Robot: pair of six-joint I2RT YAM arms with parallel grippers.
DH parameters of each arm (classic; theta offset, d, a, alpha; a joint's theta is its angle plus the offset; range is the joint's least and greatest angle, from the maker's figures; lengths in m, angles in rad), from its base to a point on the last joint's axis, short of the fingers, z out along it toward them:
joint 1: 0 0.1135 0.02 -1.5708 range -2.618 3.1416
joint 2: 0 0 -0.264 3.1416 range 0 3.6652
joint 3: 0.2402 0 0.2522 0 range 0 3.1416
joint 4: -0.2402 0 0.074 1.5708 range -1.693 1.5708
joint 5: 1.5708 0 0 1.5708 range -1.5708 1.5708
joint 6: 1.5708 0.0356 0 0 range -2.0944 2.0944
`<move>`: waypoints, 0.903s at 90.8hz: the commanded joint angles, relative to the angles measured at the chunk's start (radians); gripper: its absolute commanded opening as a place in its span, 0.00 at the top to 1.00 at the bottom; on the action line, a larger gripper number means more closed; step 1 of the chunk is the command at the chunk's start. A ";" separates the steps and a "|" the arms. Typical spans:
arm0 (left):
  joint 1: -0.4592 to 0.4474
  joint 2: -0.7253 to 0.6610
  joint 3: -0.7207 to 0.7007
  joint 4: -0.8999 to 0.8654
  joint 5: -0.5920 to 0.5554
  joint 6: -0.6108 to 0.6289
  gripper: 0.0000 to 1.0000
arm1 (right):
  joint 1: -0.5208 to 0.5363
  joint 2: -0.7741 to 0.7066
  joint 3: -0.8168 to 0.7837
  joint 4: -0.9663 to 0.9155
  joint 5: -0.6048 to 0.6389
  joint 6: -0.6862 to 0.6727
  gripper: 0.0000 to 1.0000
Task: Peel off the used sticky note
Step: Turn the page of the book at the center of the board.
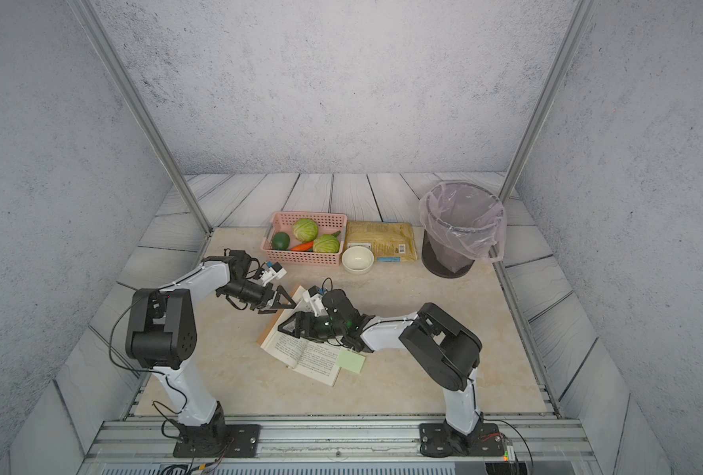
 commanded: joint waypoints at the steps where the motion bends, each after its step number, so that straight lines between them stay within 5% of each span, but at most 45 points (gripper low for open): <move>1: 0.009 -0.023 0.002 -0.050 0.031 0.054 0.23 | 0.006 0.021 0.015 0.001 -0.017 0.004 0.11; 82: 0.025 -0.001 -0.017 -0.033 0.017 0.061 0.24 | 0.006 0.016 0.020 -0.012 -0.022 -0.002 0.11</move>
